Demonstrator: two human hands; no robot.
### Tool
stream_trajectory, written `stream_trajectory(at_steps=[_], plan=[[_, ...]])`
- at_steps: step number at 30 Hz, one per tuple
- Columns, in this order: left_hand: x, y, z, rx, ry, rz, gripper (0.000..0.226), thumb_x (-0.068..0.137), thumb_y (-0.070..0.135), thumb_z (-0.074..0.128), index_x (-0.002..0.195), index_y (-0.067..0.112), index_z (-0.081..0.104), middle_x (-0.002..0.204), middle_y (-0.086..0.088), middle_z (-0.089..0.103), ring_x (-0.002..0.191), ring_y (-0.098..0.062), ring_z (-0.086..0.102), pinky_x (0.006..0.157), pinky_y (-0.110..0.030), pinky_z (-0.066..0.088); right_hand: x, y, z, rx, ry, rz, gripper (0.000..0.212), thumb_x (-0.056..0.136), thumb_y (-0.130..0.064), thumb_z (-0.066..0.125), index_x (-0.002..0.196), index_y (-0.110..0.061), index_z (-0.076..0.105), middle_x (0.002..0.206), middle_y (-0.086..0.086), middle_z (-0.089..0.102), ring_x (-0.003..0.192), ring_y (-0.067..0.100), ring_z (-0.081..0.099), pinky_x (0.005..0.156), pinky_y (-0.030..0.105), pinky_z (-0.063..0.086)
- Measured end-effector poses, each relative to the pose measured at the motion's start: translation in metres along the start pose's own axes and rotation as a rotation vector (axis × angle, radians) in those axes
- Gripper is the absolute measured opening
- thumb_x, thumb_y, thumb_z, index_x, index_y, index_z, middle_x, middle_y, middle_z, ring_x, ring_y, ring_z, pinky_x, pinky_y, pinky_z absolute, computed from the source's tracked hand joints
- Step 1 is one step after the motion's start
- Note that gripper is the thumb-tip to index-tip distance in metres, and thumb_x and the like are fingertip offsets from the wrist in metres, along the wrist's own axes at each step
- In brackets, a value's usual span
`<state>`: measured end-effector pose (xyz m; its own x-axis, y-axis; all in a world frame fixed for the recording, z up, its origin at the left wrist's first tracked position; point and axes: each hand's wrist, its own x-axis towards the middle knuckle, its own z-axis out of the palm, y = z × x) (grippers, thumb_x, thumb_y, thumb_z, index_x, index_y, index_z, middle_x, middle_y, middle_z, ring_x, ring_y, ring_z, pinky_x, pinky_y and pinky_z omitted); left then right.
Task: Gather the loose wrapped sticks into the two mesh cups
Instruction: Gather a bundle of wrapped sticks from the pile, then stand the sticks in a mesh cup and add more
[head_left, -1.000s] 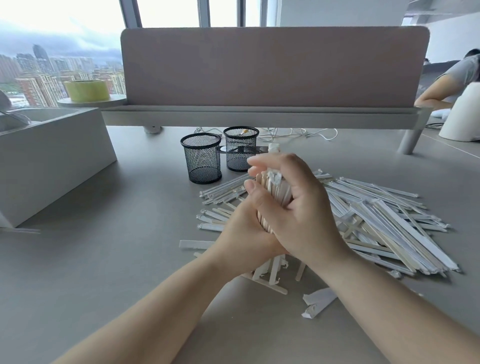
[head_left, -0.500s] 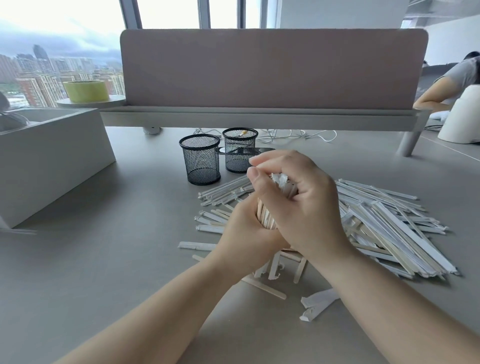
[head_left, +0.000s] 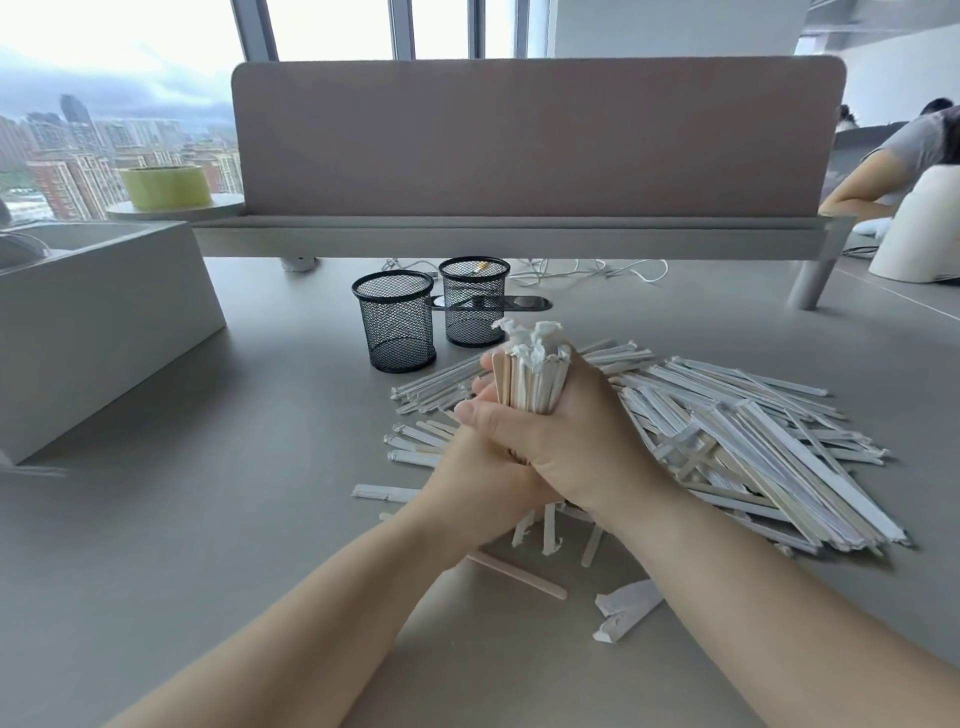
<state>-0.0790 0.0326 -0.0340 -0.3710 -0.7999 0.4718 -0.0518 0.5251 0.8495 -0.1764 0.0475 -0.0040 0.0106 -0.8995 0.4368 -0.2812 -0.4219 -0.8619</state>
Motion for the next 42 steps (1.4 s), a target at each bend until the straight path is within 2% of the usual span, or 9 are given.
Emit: stream_trajectory(at_steps=[4,8,12,15,21,28,31,36,42], plan=[[0.002,0.004,-0.014,-0.082,-0.190,-0.181,0.077,0.058,0.007,0.083,0.128,0.018,0.050,0.109,0.000,0.068,0.101,-0.008,0.066,0.088,-0.028,0.054,0.011,0.001,-0.002,0.112,0.007,0.009,0.009,0.080,-0.019,0.072,0.076,-0.016,0.064,0.072,0.001,0.068,0.075,0.015,0.067,0.076,0.025,0.051],[0.011,0.009,-0.068,0.179,-0.319,-0.383,0.113,0.042,0.042,0.086,0.142,0.038,0.033,0.134,0.012,0.054,0.127,-0.007,0.049,0.104,-0.021,0.038,0.036,-0.001,-0.010,0.300,0.064,0.111,0.024,0.086,-0.016,0.067,0.063,-0.018,0.061,0.059,0.000,0.063,0.066,0.023,0.068,0.072,0.035,0.054],[0.036,-0.003,-0.114,0.123,0.225,-0.437,0.084,0.058,0.033,0.090,0.129,0.035,0.044,0.128,0.001,0.057,0.113,-0.012,0.057,0.078,-0.020,0.043,0.058,0.003,-0.008,0.552,0.152,0.302,0.030,0.088,-0.011,0.064,0.059,-0.011,0.055,0.046,-0.002,0.057,0.049,0.014,0.058,0.074,0.040,0.050],[0.058,-0.032,-0.126,0.392,0.538,-0.406,0.068,0.072,0.034,0.083,0.128,0.036,0.044,0.138,-0.007,0.039,0.120,-0.021,0.049,0.096,-0.032,0.045,0.066,0.008,0.001,0.580,0.150,0.347,0.033,0.088,-0.011,0.063,0.056,-0.011,0.054,0.044,-0.001,0.056,0.052,0.018,0.057,0.073,0.040,0.048],[0.091,-0.062,-0.121,0.701,0.409,-0.485,0.069,0.076,0.044,0.075,0.136,0.038,0.042,0.160,-0.014,0.002,0.142,-0.035,0.028,0.114,-0.036,0.029,0.074,0.015,0.016,0.579,0.138,0.401,0.035,0.089,-0.013,0.063,0.056,-0.010,0.054,0.052,0.006,0.055,0.059,0.024,0.057,0.063,0.032,0.047],[0.098,-0.068,-0.111,0.644,0.498,-0.251,0.035,0.084,0.023,0.073,0.111,0.008,0.055,0.125,-0.016,0.052,0.109,-0.022,0.045,0.071,-0.015,0.023,0.078,0.015,0.017,0.641,0.144,0.393,0.033,0.088,-0.011,0.064,0.057,-0.009,0.053,0.048,0.004,0.054,0.054,0.020,0.056,0.071,0.037,0.050],[0.079,-0.051,-0.102,0.594,0.498,-0.119,0.031,0.079,0.020,0.077,0.099,0.013,0.055,0.117,-0.010,0.051,0.095,-0.014,0.040,0.069,-0.010,0.028,0.083,0.010,0.009,0.675,0.183,0.311,0.033,0.088,-0.011,0.064,0.056,-0.011,0.053,0.046,0.000,0.054,0.046,0.012,0.057,0.077,0.042,0.051],[0.041,-0.024,-0.087,0.537,0.473,0.015,0.045,0.063,0.017,0.082,0.089,0.025,0.046,0.105,0.005,0.041,0.085,0.005,0.044,0.073,0.002,0.031,0.092,-0.010,-0.008,1.140,0.246,0.296,0.035,0.091,-0.015,0.059,0.059,-0.013,0.047,0.049,-0.001,0.050,0.044,0.011,0.055,0.066,0.030,0.052],[0.024,-0.004,-0.067,0.515,0.326,0.064,0.063,0.056,0.036,0.082,0.092,0.047,0.032,0.111,0.020,0.036,0.102,0.001,0.045,0.080,0.004,0.031,0.092,-0.012,-0.009,1.334,0.429,0.249,0.032,0.093,-0.018,0.059,0.064,-0.011,0.048,0.049,-0.002,0.052,0.046,0.011,0.055,0.073,0.029,0.054]])
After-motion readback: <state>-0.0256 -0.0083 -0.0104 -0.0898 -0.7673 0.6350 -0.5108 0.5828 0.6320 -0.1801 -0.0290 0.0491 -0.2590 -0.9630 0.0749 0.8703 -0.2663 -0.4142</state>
